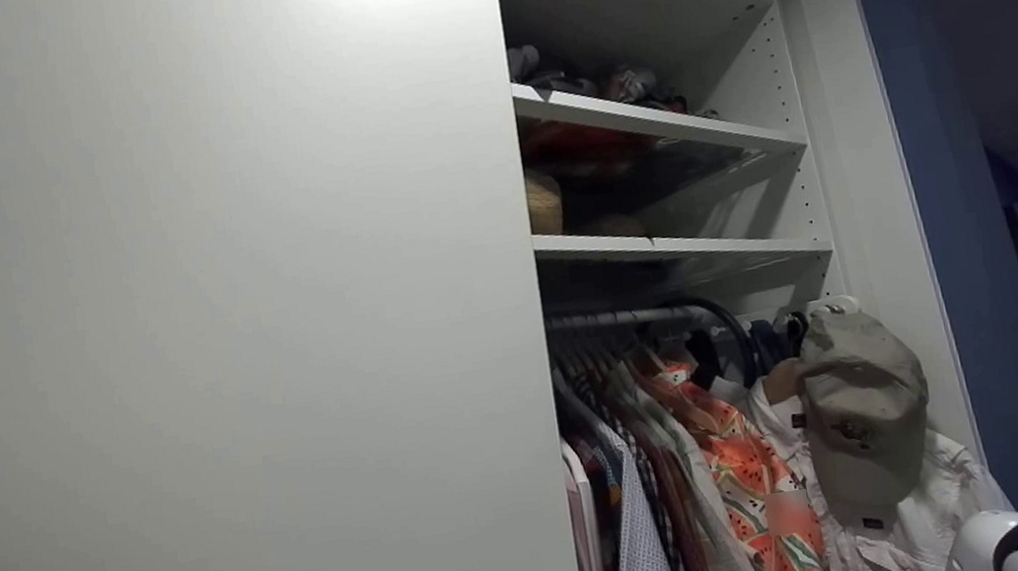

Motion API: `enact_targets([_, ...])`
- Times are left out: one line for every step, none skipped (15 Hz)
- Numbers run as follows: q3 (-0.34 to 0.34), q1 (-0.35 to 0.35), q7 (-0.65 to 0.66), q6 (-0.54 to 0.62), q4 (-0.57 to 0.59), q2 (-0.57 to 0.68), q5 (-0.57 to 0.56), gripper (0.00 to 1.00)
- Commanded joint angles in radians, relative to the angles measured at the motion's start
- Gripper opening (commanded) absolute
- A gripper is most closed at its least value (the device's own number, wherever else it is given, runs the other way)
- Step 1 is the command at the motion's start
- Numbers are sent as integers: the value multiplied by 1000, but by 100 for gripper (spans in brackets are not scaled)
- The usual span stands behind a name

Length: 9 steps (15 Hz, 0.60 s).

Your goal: Put the book in the open drawer

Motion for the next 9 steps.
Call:
enact_targets([-9, 3, -27, -24, 0, -7, 25, 100])
enact_targets([-9, 2, -33, -22, -1, -10, 35, 100])
enact_targets([-8, 2, -41, -15, -1, -12, 47, 100])
enact_targets([-5, 1, -54, -13, 2, -12, 69, 100])
enact_targets([-4, 0, -67, -15, 5, -10, 92, 100])
enact_targets([-5, -1, -72, -28, 9, -8, 109, 100])
enact_targets([-7, 2, -71, -32, 7, -9, 123, 100])
enact_targets([-9, 3, -72, -41, 6, -11, 132, 100])
enact_targets([-11, 6, -74, -39, 5, -12, 141, 100])
